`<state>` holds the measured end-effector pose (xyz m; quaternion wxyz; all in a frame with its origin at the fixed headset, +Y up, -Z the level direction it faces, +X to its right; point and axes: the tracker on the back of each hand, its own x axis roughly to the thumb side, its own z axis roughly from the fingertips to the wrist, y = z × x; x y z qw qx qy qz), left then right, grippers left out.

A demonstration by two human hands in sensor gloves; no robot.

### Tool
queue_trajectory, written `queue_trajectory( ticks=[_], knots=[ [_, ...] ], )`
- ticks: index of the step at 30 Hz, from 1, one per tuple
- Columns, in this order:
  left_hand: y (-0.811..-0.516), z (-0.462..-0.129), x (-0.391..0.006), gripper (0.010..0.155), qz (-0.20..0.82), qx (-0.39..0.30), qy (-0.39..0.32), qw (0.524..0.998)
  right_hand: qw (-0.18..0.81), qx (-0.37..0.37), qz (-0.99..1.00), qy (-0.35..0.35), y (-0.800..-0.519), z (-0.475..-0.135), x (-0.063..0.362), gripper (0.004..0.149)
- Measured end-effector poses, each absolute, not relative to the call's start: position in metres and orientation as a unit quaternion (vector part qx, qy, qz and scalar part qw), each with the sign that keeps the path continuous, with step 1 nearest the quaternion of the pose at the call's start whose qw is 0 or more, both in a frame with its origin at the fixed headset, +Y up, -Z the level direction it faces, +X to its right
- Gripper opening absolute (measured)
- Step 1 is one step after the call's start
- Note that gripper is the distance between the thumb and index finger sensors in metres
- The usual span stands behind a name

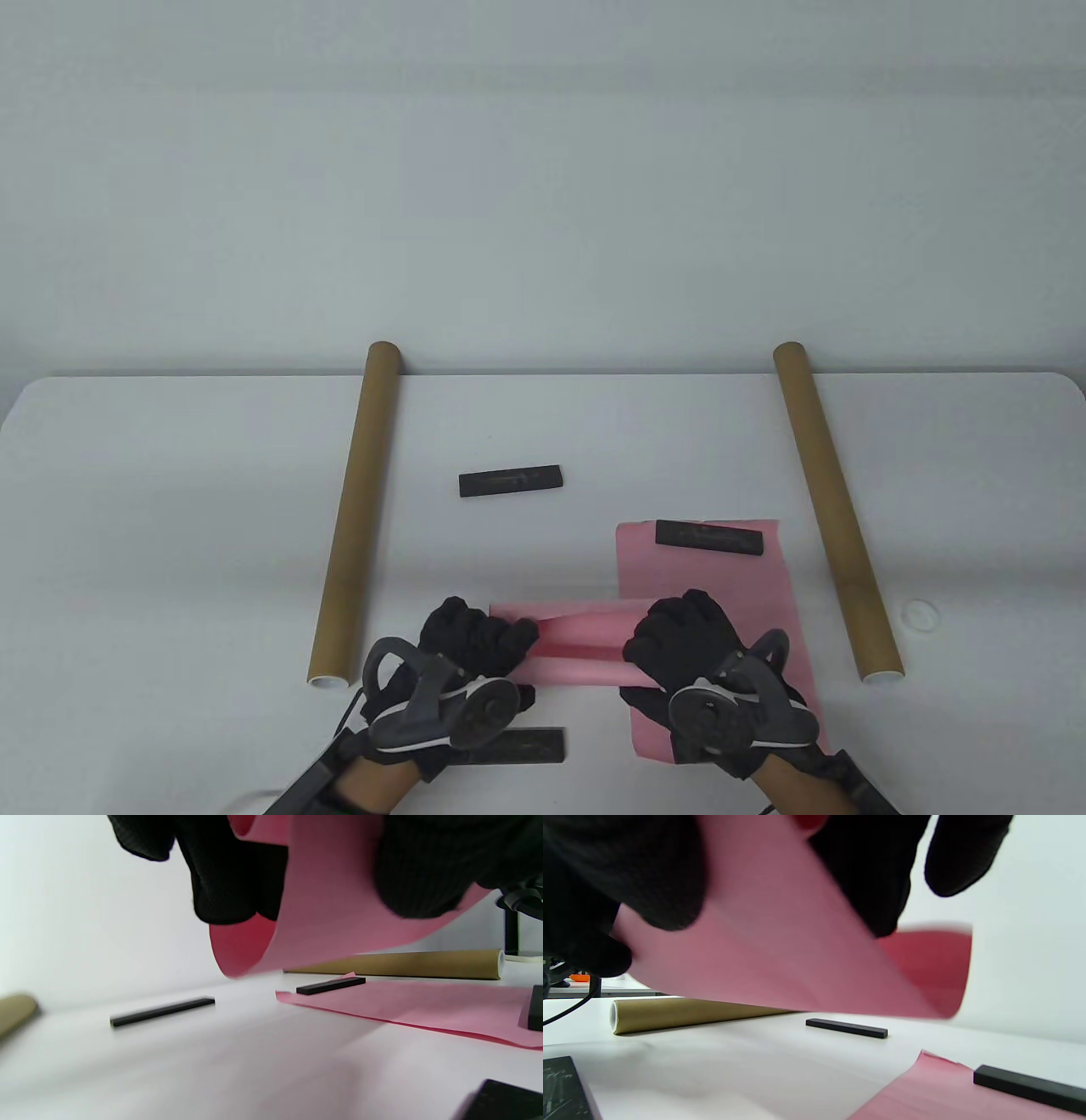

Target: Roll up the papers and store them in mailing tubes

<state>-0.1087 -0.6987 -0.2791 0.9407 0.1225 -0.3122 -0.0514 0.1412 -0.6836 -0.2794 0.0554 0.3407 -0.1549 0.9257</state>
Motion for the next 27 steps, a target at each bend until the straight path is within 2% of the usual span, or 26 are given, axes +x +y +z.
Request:
queue_trajectory(
  ticks=[3,6,9,13,17,21,23,25,27],
  knots=[
    [-0.6945,-0.2771,-0.1062,0.063,-0.053,0.142,-0.316,0.936,0.076,0.338,0.928,-0.136,-0.6849,-0.2815,0.1432,0.056],
    [-0.6957,-0.2818,-0.1103,0.062,-0.016,0.108,-0.306,0.946,0.055,0.340,0.924,-0.163,-0.6840,-0.2782,0.1432,0.070],
    [-0.6975,-0.2863,-0.1143,0.063,0.009,0.083,-0.299,0.951,0.025,0.338,0.921,-0.191,-0.6826,-0.2750,0.1400,0.061],
    [-0.6982,-0.2820,-0.1119,0.070,-0.028,0.106,-0.299,0.948,0.045,0.346,0.922,-0.168,-0.6842,-0.2767,0.1401,0.049],
    [-0.6955,-0.2778,-0.1069,0.069,-0.045,0.136,-0.310,0.940,0.055,0.350,0.923,-0.151,-0.6832,-0.2785,0.1413,0.054],
    [-0.6947,-0.2808,-0.1099,0.066,-0.012,0.112,-0.307,0.945,0.062,0.349,0.919,-0.171,-0.6805,-0.2757,0.1437,0.064],
    [-0.6948,-0.2832,-0.1123,0.066,-0.004,0.103,-0.302,0.948,0.034,0.341,0.919,-0.194,-0.6790,-0.2738,0.1426,0.067],
    [-0.6963,-0.2840,-0.1141,0.068,-0.007,0.099,-0.295,0.950,0.016,0.344,0.917,-0.202,-0.6790,-0.2725,0.1417,0.064],
    [-0.6966,-0.2822,-0.1137,0.070,-0.021,0.116,-0.290,0.950,0.037,0.345,0.916,-0.200,-0.6801,-0.2727,0.1419,0.054]
  ],
)
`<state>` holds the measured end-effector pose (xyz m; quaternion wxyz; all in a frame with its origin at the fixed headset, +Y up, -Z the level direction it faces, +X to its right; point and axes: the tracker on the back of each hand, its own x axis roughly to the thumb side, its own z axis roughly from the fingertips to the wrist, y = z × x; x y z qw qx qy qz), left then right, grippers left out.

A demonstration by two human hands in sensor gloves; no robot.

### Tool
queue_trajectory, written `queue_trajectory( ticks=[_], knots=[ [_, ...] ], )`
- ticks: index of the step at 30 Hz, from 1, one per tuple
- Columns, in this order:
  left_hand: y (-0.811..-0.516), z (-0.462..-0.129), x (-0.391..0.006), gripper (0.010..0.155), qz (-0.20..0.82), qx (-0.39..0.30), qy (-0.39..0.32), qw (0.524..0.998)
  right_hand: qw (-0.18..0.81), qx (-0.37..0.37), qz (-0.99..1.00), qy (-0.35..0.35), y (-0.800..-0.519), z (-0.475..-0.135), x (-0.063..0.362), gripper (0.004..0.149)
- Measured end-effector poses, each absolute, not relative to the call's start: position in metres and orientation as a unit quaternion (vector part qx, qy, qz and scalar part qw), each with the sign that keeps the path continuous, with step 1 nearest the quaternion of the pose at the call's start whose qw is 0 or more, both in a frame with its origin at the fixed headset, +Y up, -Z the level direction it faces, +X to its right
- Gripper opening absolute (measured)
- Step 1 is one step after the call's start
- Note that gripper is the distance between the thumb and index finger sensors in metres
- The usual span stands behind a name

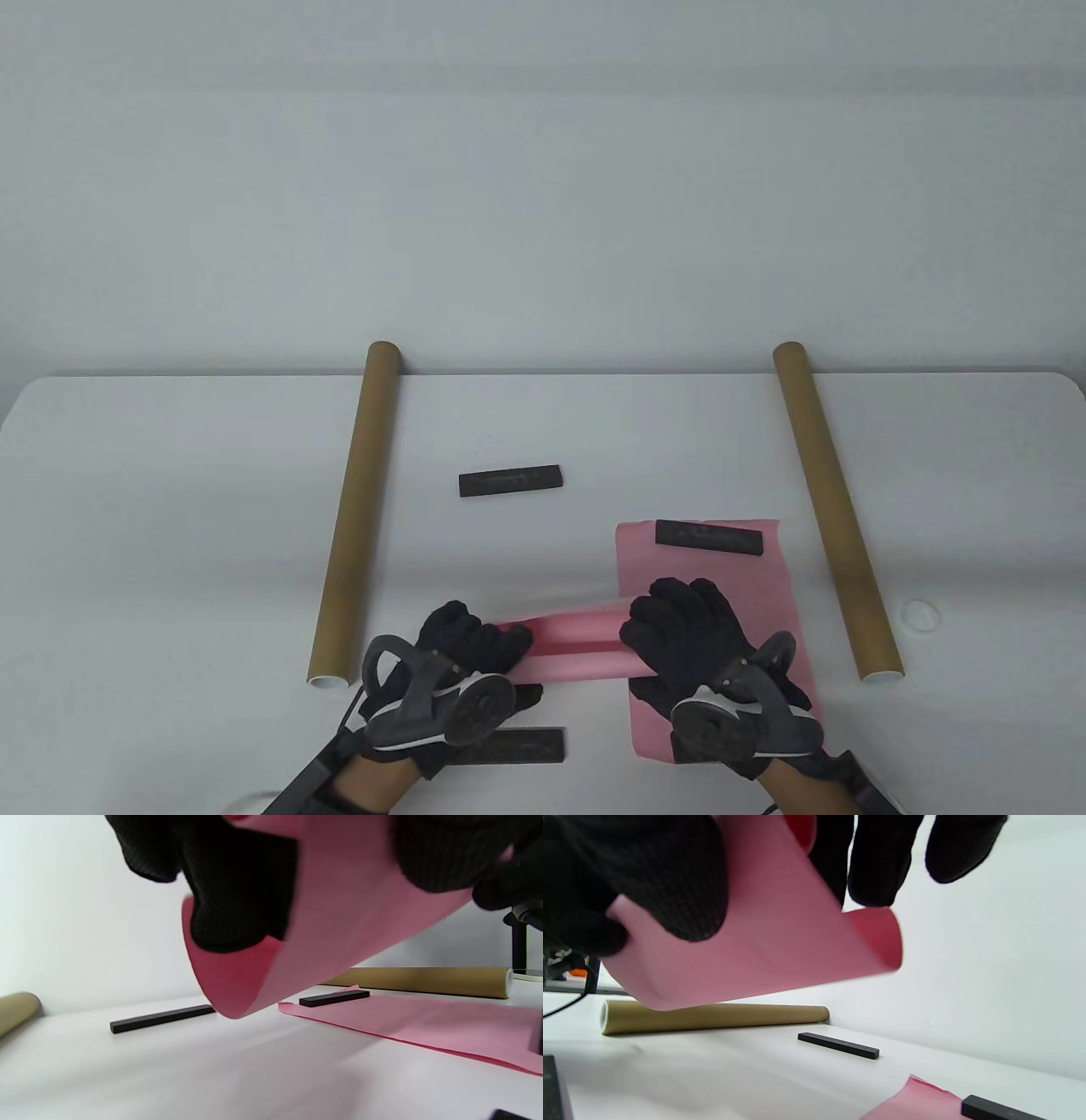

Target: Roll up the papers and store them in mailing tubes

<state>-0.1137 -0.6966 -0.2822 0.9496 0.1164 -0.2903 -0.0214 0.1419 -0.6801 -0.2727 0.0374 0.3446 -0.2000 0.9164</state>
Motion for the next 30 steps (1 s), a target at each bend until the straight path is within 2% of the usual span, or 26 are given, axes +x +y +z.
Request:
queue_trajectory(
  ticks=[3,8,11,13,16,20,23,25,27,30],
  knots=[
    [-0.6954,-0.2795,-0.1110,0.074,-0.036,0.136,-0.298,0.944,0.053,0.348,0.918,-0.183,-0.6798,-0.2750,0.1421,0.050],
    [-0.6920,-0.2779,-0.1105,0.066,-0.031,0.139,-0.304,0.942,0.095,0.357,0.917,-0.153,-0.6809,-0.2771,0.1452,0.063],
    [-0.6944,-0.2812,-0.1128,0.065,-0.013,0.118,-0.301,0.946,0.042,0.354,0.915,-0.188,-0.6802,-0.2738,0.1437,0.071],
    [-0.6959,-0.2825,-0.1135,0.066,-0.013,0.116,-0.299,0.947,0.023,0.354,0.912,-0.206,-0.6804,-0.2711,0.1415,0.067],
    [-0.6983,-0.2825,-0.1128,0.071,-0.023,0.116,-0.300,0.947,0.027,0.361,0.912,-0.194,-0.6821,-0.2714,0.1397,0.053],
    [-0.6941,-0.2778,-0.1113,0.070,-0.044,0.141,-0.305,0.941,0.072,0.367,0.913,-0.165,-0.6828,-0.2741,0.1407,0.060],
    [-0.6912,-0.2785,-0.1127,0.064,-0.033,0.141,-0.298,0.944,0.071,0.359,0.913,-0.182,-0.6808,-0.2734,0.1432,0.066],
    [-0.6916,-0.2799,-0.1142,0.063,-0.023,0.131,-0.296,0.946,0.038,0.356,0.911,-0.203,-0.6796,-0.2709,0.1420,0.069],
    [-0.6929,-0.2816,-0.1154,0.065,-0.014,0.120,-0.291,0.949,-0.006,0.352,0.910,-0.222,-0.6796,-0.2684,0.1394,0.063],
    [-0.6962,-0.2825,-0.1148,0.069,-0.024,0.117,-0.292,0.949,0.016,0.354,0.913,-0.204,-0.6813,-0.2706,0.1386,0.053]
  ],
)
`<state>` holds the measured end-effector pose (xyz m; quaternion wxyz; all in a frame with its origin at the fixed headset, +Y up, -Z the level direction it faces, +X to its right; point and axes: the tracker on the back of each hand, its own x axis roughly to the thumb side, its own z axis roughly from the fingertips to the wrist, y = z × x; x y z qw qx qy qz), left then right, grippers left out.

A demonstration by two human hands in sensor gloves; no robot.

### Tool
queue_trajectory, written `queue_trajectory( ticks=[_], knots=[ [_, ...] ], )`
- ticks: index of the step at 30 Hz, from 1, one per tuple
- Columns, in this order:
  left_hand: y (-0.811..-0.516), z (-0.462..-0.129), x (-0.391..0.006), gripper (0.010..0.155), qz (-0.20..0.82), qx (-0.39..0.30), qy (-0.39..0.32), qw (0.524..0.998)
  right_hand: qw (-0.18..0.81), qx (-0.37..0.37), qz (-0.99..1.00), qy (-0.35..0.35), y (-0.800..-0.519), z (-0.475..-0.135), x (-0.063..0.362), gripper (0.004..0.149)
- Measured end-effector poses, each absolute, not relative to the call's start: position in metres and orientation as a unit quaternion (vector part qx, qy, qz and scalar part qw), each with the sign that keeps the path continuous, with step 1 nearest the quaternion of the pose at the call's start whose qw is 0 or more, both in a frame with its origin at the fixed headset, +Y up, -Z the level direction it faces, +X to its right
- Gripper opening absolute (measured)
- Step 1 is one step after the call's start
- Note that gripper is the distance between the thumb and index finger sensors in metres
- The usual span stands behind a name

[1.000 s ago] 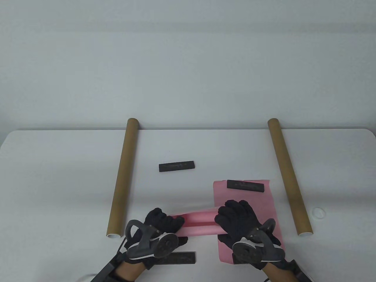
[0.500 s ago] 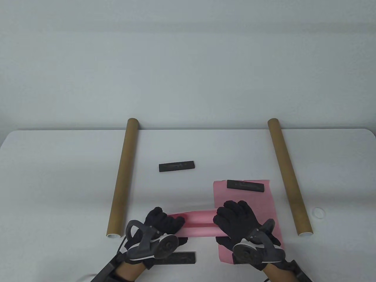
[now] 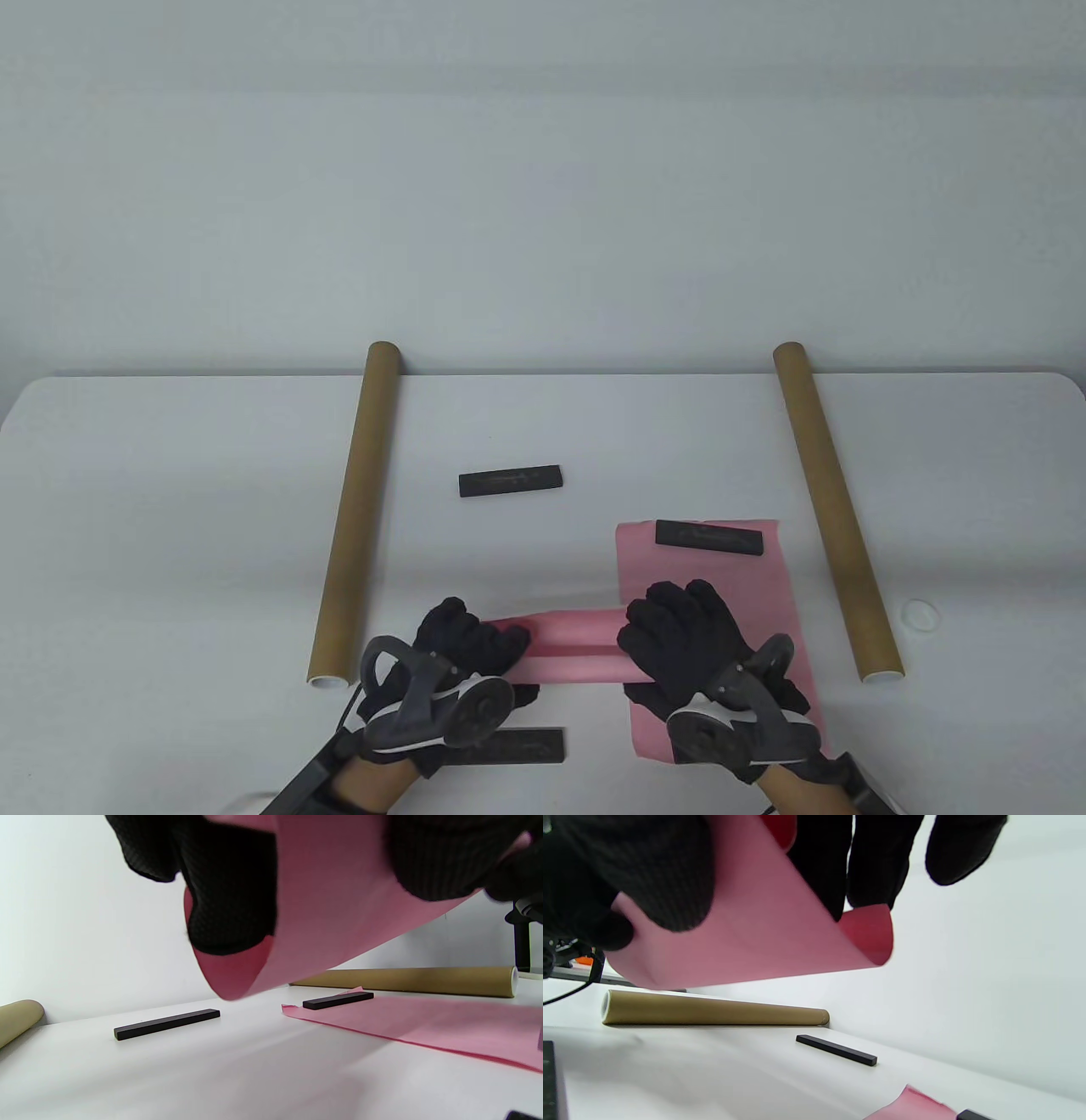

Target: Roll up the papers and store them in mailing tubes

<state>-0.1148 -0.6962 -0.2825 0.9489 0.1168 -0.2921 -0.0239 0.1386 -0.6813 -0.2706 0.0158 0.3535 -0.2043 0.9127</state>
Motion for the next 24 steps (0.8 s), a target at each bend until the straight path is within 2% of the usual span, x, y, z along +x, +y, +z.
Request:
queue_trajectory(
  ticks=[5,9,11,16,20,24],
  knots=[
    [-0.6911,-0.2766,-0.1121,0.063,-0.045,0.146,-0.300,0.942,0.059,0.360,0.916,-0.168,-0.6818,-0.2751,0.1408,0.061],
    [-0.6917,-0.2787,-0.1139,0.060,-0.022,0.123,-0.305,0.944,0.027,0.353,0.913,-0.202,-0.6805,-0.2720,0.1419,0.070],
    [-0.6927,-0.2804,-0.1150,0.061,-0.009,0.113,-0.304,0.946,0.012,0.355,0.911,-0.212,-0.6809,-0.2702,0.1404,0.067],
    [-0.6935,-0.2788,-0.1149,0.068,-0.029,0.123,-0.305,0.944,0.022,0.361,0.914,-0.184,-0.6833,-0.2729,0.1376,0.055],
    [-0.6898,-0.2755,-0.1127,0.064,-0.040,0.140,-0.310,0.939,0.069,0.366,0.912,-0.174,-0.6827,-0.2744,0.1408,0.062],
    [-0.6891,-0.2777,-0.1151,0.061,-0.006,0.123,-0.314,0.941,0.039,0.362,0.908,-0.208,-0.6816,-0.2708,0.1419,0.072]
  ],
)
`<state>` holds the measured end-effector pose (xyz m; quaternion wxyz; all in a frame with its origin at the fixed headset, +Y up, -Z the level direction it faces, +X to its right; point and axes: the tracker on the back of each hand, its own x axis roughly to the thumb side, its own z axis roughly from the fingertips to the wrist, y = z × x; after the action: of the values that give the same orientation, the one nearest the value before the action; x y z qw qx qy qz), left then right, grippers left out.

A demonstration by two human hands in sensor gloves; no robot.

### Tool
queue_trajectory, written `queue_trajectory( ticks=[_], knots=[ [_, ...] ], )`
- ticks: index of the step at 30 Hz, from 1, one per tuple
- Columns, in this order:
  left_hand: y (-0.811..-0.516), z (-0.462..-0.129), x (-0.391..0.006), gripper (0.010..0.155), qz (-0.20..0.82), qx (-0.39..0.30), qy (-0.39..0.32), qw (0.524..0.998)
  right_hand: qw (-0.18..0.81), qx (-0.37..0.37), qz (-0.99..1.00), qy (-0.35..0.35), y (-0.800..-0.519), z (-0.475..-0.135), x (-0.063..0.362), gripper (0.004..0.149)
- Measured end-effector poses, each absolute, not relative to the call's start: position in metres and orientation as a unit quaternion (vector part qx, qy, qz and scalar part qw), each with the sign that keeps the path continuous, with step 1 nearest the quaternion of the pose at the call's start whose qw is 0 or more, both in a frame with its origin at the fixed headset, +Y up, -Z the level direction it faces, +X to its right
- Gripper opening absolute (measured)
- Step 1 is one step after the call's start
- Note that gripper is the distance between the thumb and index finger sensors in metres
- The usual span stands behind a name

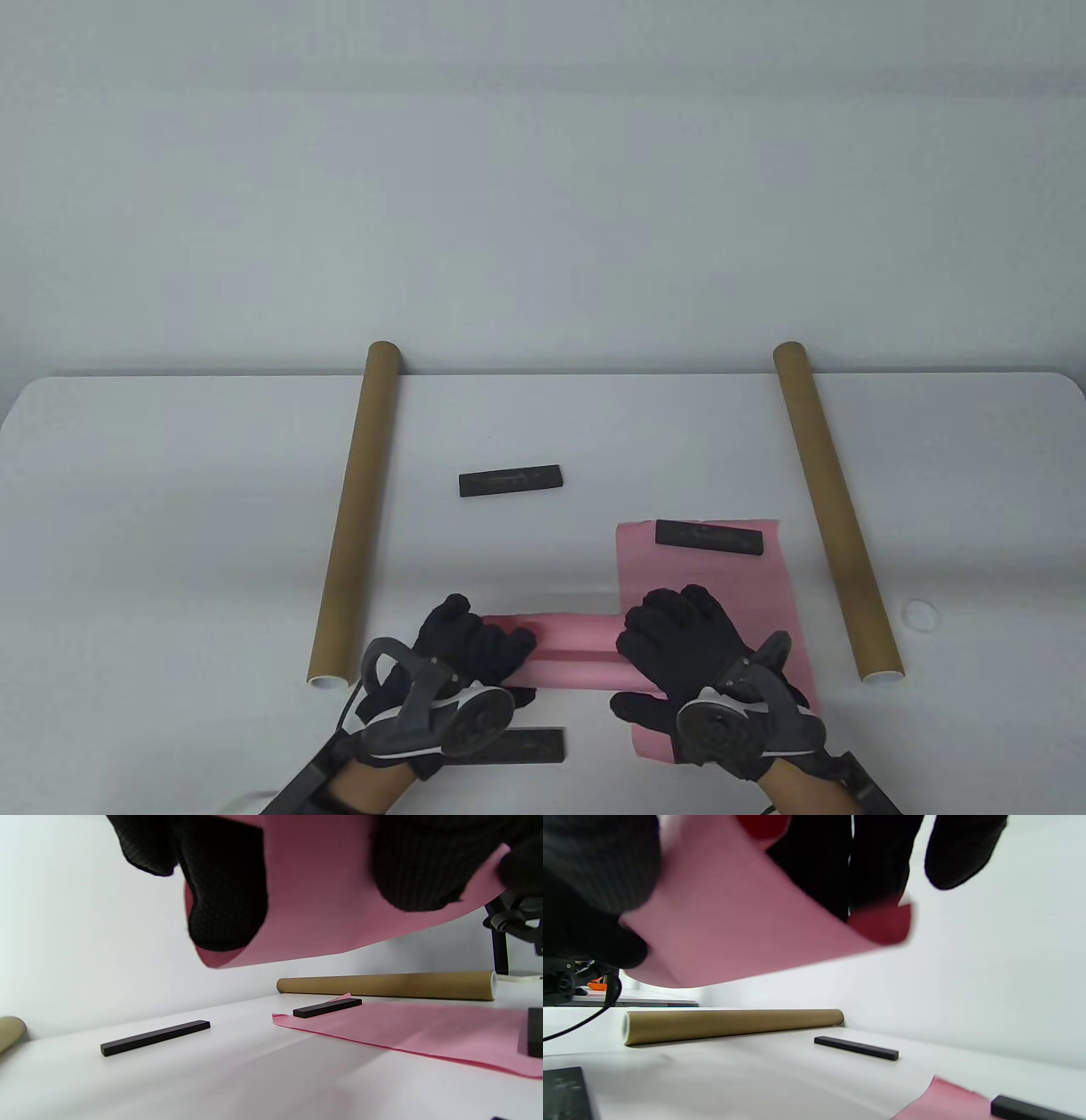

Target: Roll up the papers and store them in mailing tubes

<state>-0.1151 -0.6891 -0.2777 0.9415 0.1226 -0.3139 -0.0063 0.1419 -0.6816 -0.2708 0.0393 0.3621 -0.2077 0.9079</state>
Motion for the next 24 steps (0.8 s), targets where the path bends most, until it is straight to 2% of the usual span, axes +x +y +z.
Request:
queue_trajectory(
  ticks=[2,5,7,11,14,15,19,21,24],
  knots=[
    [-0.6902,-0.2784,-0.1160,0.063,-0.003,0.118,-0.314,0.942,0.027,0.360,0.907,-0.217,-0.6817,-0.2694,0.1399,0.069],
    [-0.6906,-0.2772,-0.1162,0.068,-0.014,0.124,-0.312,0.942,0.036,0.363,0.906,-0.214,-0.6814,-0.2691,0.1384,0.054],
    [-0.6881,-0.2752,-0.1154,0.071,-0.022,0.141,-0.309,0.940,0.049,0.365,0.907,-0.203,-0.6803,-0.2705,0.1391,0.056],
    [-0.6871,-0.2749,-0.1150,0.066,-0.027,0.142,-0.313,0.939,0.079,0.363,0.911,-0.179,-0.6817,-0.2739,0.1417,0.065],
    [-0.6882,-0.2776,-0.1164,0.063,-0.010,0.127,-0.314,0.941,0.048,0.356,0.910,-0.206,-0.6821,-0.2719,0.1418,0.072],
    [-0.6891,-0.2786,-0.1167,0.063,-0.005,0.120,-0.313,0.942,0.035,0.358,0.909,-0.210,-0.6819,-0.2709,0.1406,0.072],
    [-0.6882,-0.2775,-0.1167,0.065,-0.016,0.127,-0.308,0.943,0.043,0.365,0.906,-0.212,-0.6818,-0.2685,0.1385,0.054],
    [-0.6873,-0.2761,-0.1157,0.068,-0.028,0.139,-0.308,0.941,0.044,0.363,0.908,-0.206,-0.6812,-0.2702,0.1392,0.054],
    [-0.6847,-0.2742,-0.1151,0.066,-0.037,0.152,-0.309,0.938,0.074,0.361,0.910,-0.191,-0.6810,-0.2727,0.1417,0.060]
  ],
)
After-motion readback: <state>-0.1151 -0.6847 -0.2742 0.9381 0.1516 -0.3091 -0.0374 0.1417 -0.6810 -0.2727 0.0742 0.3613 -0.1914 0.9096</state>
